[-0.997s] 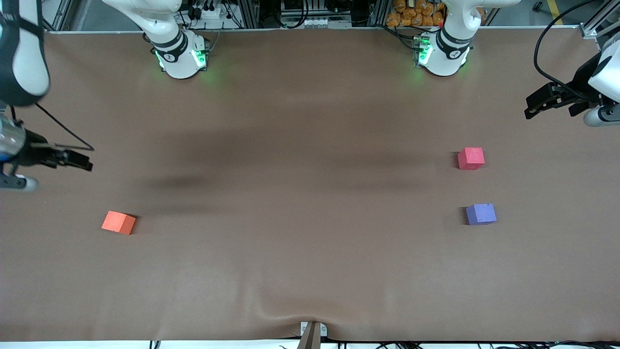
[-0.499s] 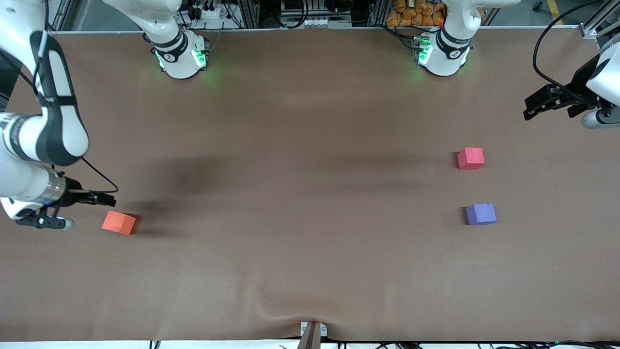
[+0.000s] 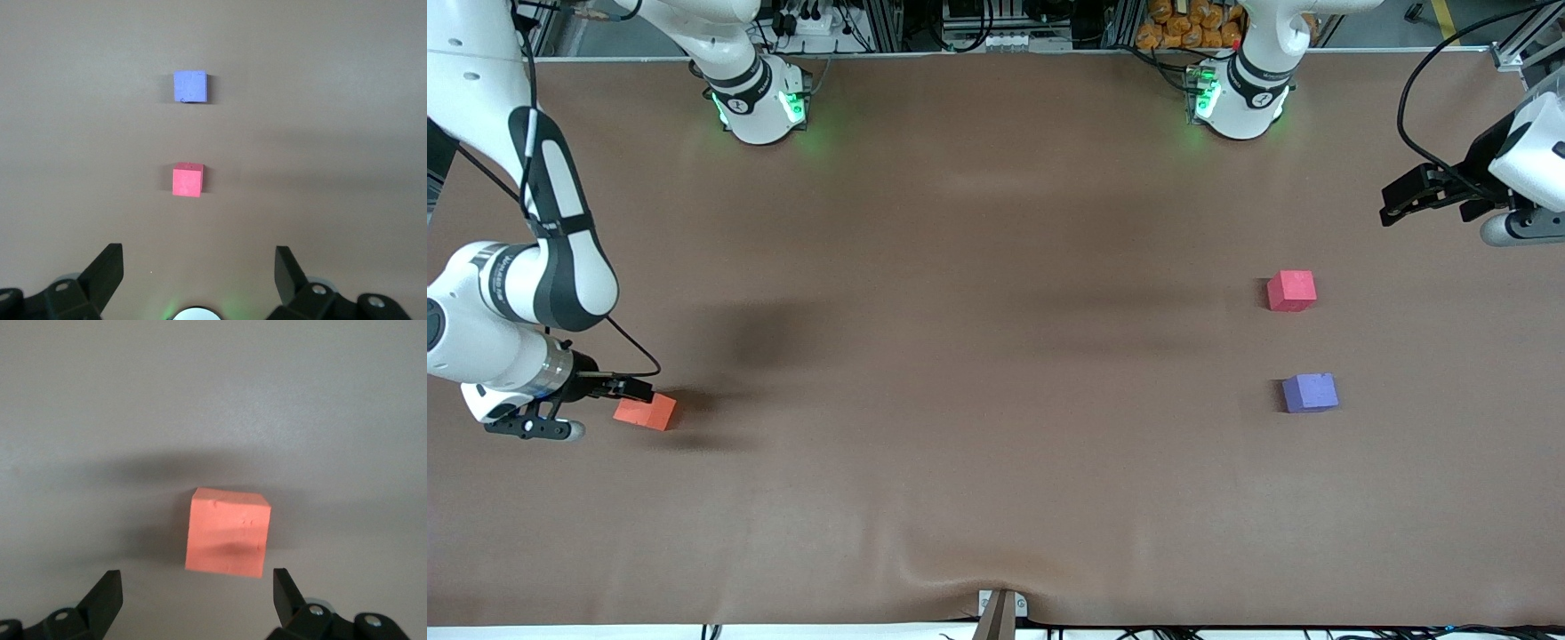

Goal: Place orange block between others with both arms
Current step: 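Close the right gripper on the orange cube and lift it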

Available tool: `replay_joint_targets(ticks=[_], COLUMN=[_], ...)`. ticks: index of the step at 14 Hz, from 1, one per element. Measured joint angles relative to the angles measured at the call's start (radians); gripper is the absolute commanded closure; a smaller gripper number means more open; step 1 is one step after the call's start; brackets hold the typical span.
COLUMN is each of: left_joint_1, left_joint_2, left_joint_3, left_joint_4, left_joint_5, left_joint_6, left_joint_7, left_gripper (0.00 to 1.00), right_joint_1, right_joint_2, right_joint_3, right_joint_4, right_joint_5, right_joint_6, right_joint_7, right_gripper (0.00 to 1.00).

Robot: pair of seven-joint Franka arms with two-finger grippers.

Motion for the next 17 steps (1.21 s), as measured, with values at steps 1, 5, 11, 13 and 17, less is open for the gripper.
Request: replay_joint_targets(ticks=[1, 5, 11, 13, 17], left_joint_1=[0.0, -0.002, -0.002, 0.0, 0.002], left_joint_2=[0.001, 0.007, 0.018, 0.019, 0.022], left_joint_3=[0.0, 0.0, -0.001, 0.0, 0.0], left_joint_4=[0.0, 0.0, -0.002, -0.005, -0.011], left_joint_5=[0.0, 0.0, 0.0, 0.0, 0.0], left_joint_6=[0.0, 0.0, 0.007, 0.007, 0.022], left_joint_7=[0.0, 0.0, 0.0, 0.0, 0.0], left_gripper=[0.0, 0.0, 0.0, 0.0, 0.0], right_joint_1=[-0.002, -0.007, -0.01, -0.011, -0.011], right_joint_2=[0.018, 0.098, 0.136, 0.14, 0.154], right_joint_3=[-0.001, -0.003, -0.005, -0.005, -0.005], right_joint_4=[0.016, 0.081, 0.091, 0.091, 0.089], right_joint_5=[0.0, 0.0, 0.0, 0.0, 0.0], right_joint_6=[0.002, 0.042, 0.05, 0.049, 0.048], right_joint_7=[-0.004, -0.009, -0.009, -0.01, -0.01], right_gripper=[0.0, 0.0, 0.0, 0.0, 0.0])
